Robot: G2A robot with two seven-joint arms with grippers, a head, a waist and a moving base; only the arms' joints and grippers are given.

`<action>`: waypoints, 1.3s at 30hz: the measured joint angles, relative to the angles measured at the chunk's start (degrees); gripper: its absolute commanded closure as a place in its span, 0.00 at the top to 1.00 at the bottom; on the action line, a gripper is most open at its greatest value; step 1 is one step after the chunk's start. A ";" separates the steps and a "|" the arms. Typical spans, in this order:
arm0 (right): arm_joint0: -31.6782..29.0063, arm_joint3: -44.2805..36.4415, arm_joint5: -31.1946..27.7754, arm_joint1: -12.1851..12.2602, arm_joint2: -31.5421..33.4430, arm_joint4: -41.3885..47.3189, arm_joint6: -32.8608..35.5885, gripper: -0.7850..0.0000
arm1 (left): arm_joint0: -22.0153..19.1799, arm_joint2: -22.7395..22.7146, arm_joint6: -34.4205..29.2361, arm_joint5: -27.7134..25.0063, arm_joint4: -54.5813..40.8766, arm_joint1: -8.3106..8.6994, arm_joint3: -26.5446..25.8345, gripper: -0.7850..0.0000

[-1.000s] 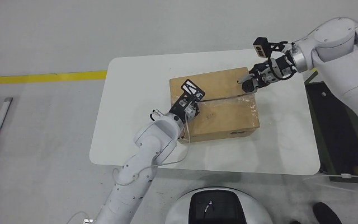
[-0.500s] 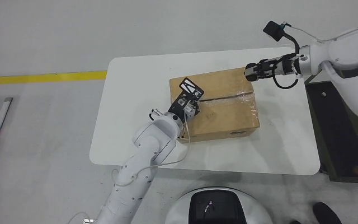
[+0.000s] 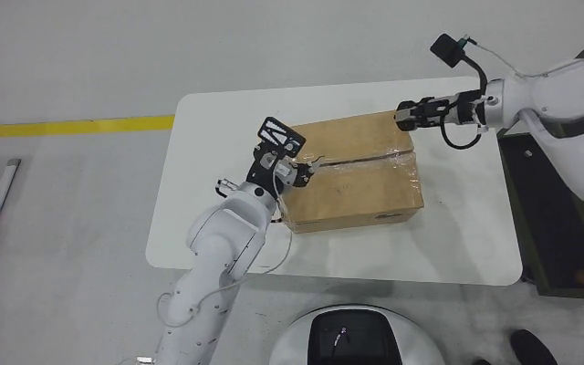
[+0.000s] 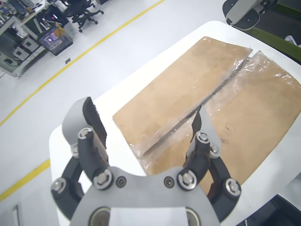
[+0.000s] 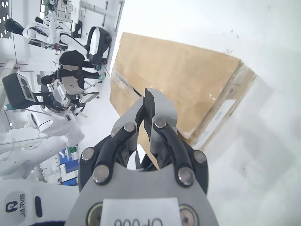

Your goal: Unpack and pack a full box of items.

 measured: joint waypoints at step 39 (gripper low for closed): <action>-6.13 -19.02 -10.68 -7.85 -18.75 -44.13 -43.47 0.00 | 13.36 -13.82 -5.75 3.37 10.71 1.88 -10.42 1.00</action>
